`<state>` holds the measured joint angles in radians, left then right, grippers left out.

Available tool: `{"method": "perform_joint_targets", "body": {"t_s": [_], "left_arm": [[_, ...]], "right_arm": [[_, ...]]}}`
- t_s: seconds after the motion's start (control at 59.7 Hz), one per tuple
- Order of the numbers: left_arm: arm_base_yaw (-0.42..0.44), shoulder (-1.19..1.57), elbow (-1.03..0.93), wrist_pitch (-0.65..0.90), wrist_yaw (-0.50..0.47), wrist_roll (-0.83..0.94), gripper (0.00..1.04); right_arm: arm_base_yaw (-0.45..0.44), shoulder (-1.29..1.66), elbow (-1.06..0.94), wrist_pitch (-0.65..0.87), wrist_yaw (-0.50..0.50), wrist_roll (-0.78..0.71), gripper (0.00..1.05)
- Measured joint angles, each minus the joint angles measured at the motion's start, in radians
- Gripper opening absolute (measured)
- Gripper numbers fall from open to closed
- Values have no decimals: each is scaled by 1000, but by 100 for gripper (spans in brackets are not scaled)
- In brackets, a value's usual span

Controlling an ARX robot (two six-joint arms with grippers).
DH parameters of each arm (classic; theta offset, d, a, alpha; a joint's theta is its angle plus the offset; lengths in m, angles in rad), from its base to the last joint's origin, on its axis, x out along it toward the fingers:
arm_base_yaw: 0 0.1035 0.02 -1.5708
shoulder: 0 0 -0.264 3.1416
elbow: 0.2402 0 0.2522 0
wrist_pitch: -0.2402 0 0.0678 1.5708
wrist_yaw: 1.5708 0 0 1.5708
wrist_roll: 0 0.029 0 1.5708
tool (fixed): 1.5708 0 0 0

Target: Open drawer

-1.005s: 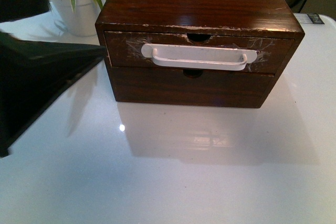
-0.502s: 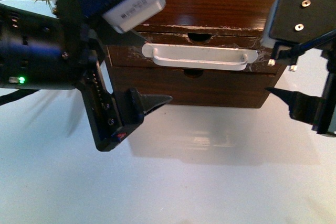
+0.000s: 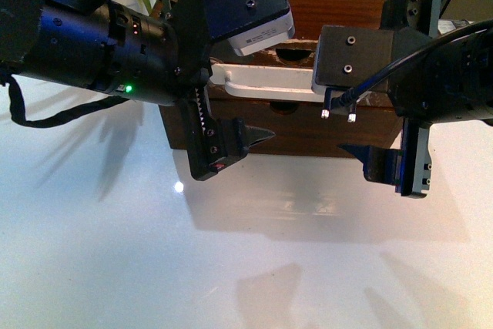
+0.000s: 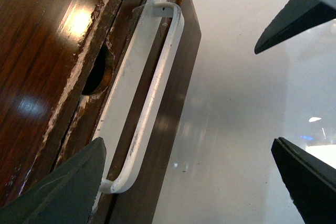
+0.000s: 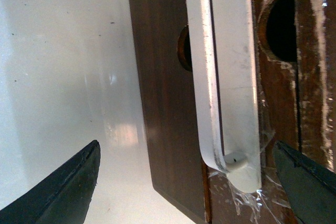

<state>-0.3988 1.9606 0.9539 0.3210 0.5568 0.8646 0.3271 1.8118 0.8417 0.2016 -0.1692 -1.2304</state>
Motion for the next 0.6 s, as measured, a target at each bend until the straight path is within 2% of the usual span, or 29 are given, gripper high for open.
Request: {"method": "perform_joint_targets", "body": {"t_s": [0.603], "left_arm": [[-33,86,87,-66,1,44,96]], "right_arm": [[16,66,64,-41,-14,-18,96]]}}
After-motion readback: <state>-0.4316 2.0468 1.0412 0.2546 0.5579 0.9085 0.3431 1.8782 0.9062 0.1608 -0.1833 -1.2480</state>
